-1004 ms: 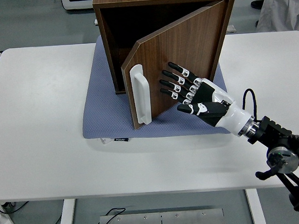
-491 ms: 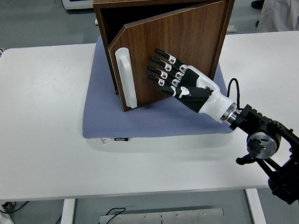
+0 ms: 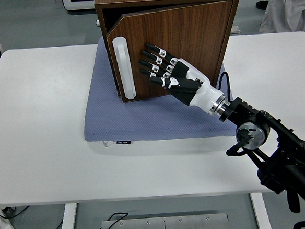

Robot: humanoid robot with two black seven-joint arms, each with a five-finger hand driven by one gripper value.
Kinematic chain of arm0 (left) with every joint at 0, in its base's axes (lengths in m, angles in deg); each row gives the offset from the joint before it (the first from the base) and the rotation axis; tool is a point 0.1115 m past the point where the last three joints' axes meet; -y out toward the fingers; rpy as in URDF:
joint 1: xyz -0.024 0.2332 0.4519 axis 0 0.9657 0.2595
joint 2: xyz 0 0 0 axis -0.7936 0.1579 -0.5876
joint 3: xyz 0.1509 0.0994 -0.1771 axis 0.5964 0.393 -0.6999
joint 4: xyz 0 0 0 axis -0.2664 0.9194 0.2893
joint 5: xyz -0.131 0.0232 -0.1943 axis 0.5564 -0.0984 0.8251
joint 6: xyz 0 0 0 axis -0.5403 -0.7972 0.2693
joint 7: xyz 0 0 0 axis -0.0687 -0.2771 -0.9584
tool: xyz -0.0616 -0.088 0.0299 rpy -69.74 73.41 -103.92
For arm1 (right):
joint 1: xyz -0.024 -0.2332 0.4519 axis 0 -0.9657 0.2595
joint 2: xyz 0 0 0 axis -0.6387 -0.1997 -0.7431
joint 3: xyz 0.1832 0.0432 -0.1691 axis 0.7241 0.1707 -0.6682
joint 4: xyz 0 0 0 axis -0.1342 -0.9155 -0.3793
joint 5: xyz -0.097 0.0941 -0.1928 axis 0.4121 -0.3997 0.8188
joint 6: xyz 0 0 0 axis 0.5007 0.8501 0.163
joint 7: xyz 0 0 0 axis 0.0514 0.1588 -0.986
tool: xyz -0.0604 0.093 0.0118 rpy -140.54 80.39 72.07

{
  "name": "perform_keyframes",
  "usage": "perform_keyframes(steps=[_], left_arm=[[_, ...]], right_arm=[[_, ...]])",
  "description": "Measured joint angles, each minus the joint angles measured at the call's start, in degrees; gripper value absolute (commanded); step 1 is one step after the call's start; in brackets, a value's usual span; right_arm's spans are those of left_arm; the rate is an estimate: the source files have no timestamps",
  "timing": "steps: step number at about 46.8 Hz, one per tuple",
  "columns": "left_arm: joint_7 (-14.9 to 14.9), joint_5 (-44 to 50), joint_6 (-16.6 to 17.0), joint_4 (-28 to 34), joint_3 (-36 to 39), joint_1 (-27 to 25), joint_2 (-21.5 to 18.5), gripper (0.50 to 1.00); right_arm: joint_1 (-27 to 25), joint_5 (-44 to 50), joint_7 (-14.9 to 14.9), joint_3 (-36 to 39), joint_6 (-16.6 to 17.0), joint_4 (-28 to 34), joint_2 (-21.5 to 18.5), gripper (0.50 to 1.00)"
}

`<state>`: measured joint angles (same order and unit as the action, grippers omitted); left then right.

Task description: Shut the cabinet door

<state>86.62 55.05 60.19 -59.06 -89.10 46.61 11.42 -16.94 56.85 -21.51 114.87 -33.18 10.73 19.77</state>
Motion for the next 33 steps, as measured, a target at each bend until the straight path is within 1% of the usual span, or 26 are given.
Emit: perform_keyframes(steps=[20, 33], left_arm=[[0.0, 0.0, 0.0, 0.0, 0.0, 0.0, 0.0, 1.0], [0.0, 0.0, 0.0, 0.0, 0.0, 0.0, 0.0, 1.0]], right_arm=[[5.7, -1.1, 0.6, 0.8, -0.8, 8.5, 0.0, 1.0], [5.7, -2.9, 0.8, 0.3, -0.7, 8.2, 0.0, 1.0]])
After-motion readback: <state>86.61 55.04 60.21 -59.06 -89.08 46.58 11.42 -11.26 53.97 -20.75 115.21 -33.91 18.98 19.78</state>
